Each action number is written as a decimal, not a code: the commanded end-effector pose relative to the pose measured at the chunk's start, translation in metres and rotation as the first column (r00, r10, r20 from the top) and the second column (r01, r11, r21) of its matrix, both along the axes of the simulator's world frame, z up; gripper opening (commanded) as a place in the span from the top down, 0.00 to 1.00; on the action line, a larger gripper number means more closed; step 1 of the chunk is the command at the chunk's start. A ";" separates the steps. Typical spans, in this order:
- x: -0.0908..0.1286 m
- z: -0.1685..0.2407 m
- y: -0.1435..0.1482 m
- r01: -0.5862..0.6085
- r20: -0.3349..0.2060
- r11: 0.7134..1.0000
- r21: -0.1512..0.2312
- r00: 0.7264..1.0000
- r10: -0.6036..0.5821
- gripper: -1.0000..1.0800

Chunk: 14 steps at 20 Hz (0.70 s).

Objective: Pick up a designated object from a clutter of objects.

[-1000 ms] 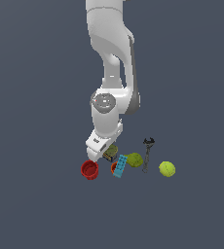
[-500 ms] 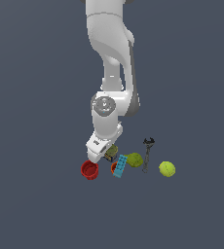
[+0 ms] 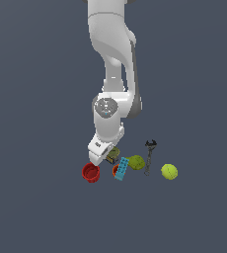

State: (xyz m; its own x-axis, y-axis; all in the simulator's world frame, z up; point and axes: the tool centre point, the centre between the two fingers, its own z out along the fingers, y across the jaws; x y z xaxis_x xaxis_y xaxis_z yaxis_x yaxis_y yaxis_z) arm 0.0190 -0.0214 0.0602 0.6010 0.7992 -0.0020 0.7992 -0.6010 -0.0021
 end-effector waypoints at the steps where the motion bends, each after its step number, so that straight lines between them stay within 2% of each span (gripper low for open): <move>1: 0.002 0.007 0.004 -0.001 0.004 1.000 0.000 1.000 0.001 1.00; 7: 0.005 0.036 0.023 -0.001 0.004 1.000 -0.001 1.000 0.001 1.00; 14: 0.011 0.094 0.060 -0.001 0.004 1.000 -0.001 1.000 0.001 1.00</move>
State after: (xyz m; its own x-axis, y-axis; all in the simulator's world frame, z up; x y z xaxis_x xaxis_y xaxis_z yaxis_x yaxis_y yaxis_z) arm 0.0273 0.0293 0.1376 0.6006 0.7995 -0.0036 0.7995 -0.6006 -0.0026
